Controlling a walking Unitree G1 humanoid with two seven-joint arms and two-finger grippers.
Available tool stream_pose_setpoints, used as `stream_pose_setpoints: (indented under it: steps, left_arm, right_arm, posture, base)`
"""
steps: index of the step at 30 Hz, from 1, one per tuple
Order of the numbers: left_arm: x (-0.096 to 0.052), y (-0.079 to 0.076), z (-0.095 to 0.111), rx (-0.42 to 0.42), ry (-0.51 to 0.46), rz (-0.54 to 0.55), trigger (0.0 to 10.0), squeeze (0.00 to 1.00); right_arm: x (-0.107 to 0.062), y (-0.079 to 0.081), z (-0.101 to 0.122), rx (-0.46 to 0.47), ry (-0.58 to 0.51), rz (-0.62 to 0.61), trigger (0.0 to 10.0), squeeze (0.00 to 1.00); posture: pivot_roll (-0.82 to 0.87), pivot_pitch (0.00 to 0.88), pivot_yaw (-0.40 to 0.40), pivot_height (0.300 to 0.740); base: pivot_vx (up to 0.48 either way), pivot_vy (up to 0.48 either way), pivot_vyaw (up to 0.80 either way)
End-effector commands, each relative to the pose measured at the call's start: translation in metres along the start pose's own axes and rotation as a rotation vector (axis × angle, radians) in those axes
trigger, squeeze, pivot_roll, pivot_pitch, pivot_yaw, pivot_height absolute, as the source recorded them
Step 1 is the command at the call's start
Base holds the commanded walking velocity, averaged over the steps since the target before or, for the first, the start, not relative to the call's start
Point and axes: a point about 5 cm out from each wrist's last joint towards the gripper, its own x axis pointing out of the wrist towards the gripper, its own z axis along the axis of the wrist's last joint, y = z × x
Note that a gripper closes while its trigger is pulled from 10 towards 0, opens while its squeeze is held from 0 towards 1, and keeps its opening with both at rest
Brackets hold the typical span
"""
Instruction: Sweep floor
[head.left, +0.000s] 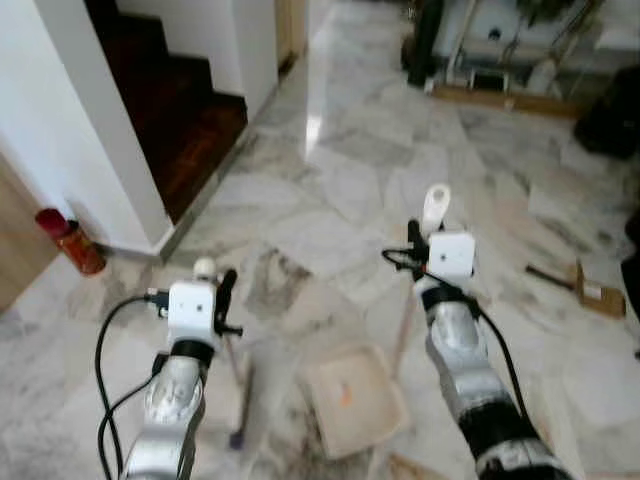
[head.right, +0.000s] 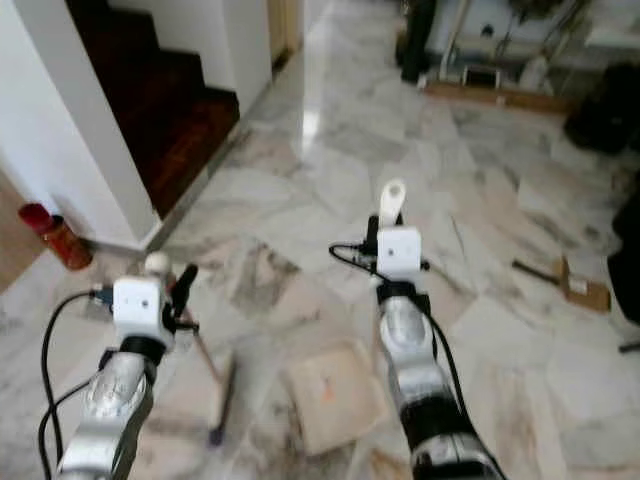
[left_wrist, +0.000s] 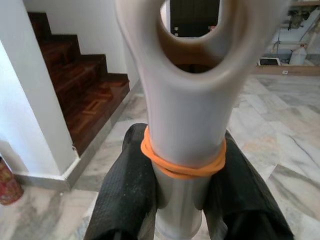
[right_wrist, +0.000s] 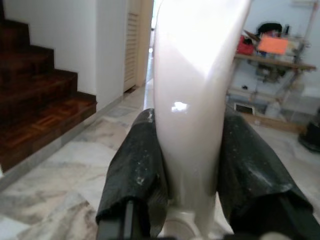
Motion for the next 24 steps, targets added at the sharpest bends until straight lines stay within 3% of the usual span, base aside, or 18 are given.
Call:
stream_pose_setpoints:
  steps: [1, 24]
  left_arm:
    - [0.0023, 0.008, 0.0058, 0.033, -0.028, 0.019, 10.0, 0.0]
    - [0.0094, 0.0115, 0.0059, 0.046, -0.033, 0.032, 10.0, 0.0]
  right_arm:
    - [0.0057, 0.0078, 0.0123, 0.029, -0.051, 0.016, 10.0, 0.0]
    - [0.0106, 0.0049, 0.0137, 0.038, -0.05, 0.008, 10.0, 0.0]
  posture:
    - [0.06, 0.088, -0.029, 0.74]
    - [0.07, 0.078, -0.031, 0.74]
  base:
    - [0.311, 0.0, 0.0]
    - [0.361, 0.0, 0.08]
